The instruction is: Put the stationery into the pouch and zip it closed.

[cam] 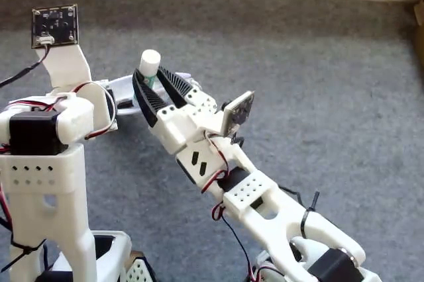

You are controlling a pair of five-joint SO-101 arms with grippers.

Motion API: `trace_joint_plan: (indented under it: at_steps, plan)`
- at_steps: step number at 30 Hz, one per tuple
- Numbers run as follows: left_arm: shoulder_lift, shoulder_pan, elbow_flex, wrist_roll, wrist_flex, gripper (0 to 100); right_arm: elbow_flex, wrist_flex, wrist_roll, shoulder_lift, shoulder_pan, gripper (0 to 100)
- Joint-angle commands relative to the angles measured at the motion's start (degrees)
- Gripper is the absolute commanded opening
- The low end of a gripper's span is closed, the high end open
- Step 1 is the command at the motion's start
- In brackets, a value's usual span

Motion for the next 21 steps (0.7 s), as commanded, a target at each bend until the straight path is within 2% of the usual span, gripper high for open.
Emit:
trace_joint_plan:
  at_steps: [1, 6, 12, 17, 21]
  plan:
    - [-1.19, -0.92, -1.19, -0.44, -0.26, 1, -0.13, -1.45, 0.00, -3.82, -0.84, 1.1]
    - [-1.19, -0.92, -1.19, -0.44, -0.26, 1, -0.31, 2.51, 0.00, -4.09, -0.92, 2.1]
    - [-1.19, -0.92, -1.19, -0.44, -0.18, 1, -0.66, 7.08, -0.18, -4.09, -0.92, 18.3]
    - [-1.19, -0.92, 0.13, -0.53, -0.35, 1, -0.04, 7.69, -0.18, -8.04, -0.92, 18.3]
    - [-1.19, -0.92, 0.31, -0.62, -0.35, 1, 1.19, 16.48, -0.26, -15.78, -0.92, 18.3]
